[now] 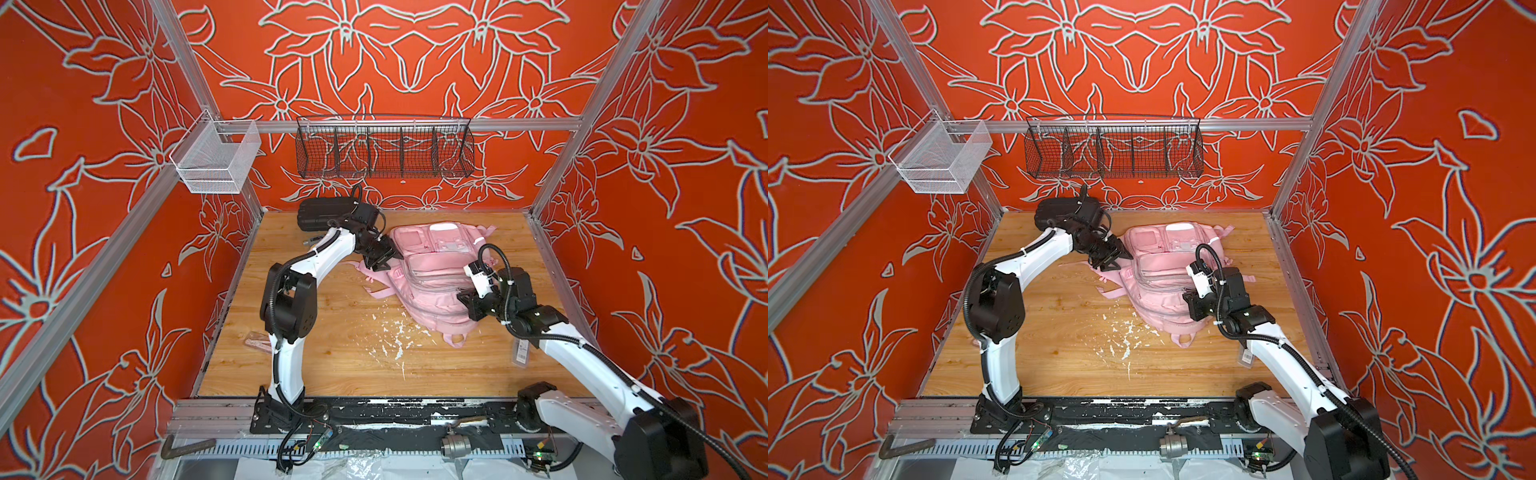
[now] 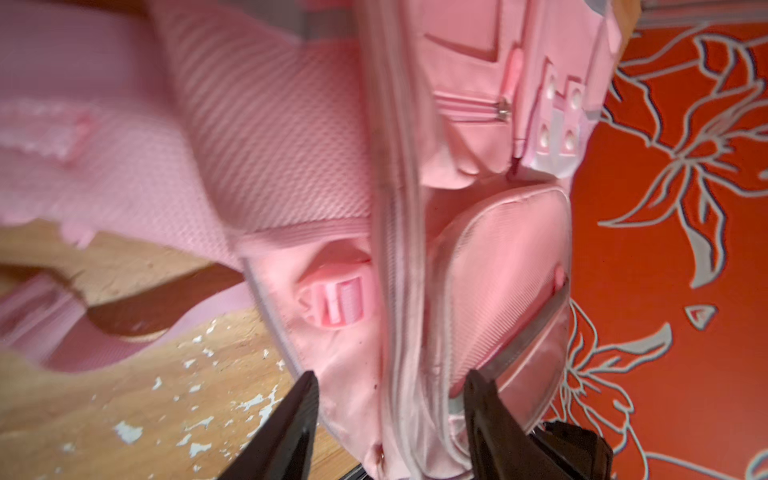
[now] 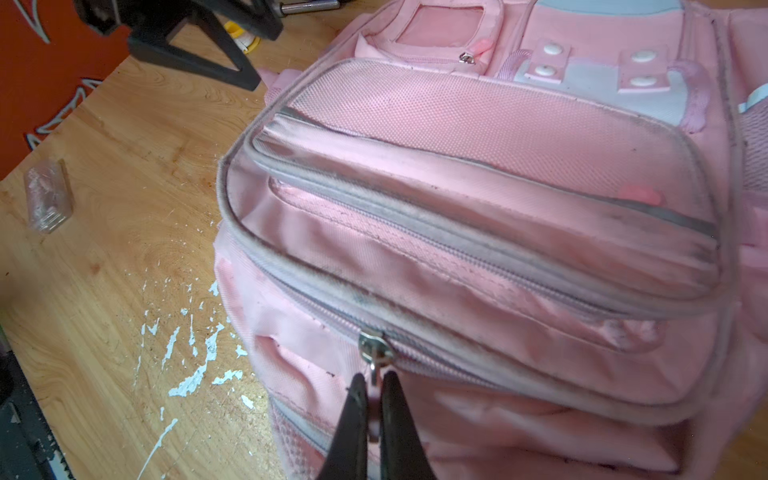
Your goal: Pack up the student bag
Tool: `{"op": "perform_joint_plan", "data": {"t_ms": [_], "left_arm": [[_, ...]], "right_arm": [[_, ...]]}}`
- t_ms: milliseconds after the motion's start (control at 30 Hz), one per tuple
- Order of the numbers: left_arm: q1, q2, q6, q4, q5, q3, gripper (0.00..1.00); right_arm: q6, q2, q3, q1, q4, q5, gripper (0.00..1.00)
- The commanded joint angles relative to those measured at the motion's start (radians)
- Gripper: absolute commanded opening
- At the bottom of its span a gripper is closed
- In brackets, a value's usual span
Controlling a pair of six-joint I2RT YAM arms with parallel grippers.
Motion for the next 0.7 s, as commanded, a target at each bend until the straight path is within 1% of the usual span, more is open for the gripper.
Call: {"op": "perform_joint_plan", "data": {"t_ms": [0,67,133,267,433,567,667], "left_arm": [[-0.066,-0.181,-0.234,0.074,-0.179,-0.107,0.61],[-0.125,-0.24,-0.358,0.121,-0.244,-0.172,0.63],[-0.188,-0.265,-0.471,0.166,-0.288,-0.218,0.64],[-0.303,-0.239,-0.633,0.245,-0.344,-0.24,0.64],[-0.384,-0.151,-0.733,0.309,-0.361,-0.183,0.63],[-0.424,-0.078,-0.756,0.317,-0.354,-0.117,0.59],[-0.431,-0.039,-0.775,0.318,-0.346,-0.1,0.55]], "right_arm": [[0.037,-0.012,0.014,0.014,0.055,0.025,0.0],[0.037,-0.006,0.01,0.018,0.057,0.024,0.0],[0.04,-0.006,0.003,0.021,0.066,0.022,0.0],[0.033,-0.024,-0.007,0.026,0.072,0.024,0.0],[0.019,-0.048,-0.019,0.026,0.063,0.017,0.0],[0.026,-0.058,-0.031,0.027,0.074,0.01,0.0],[0.03,-0.063,-0.037,0.027,0.082,0.007,0.0]]}}
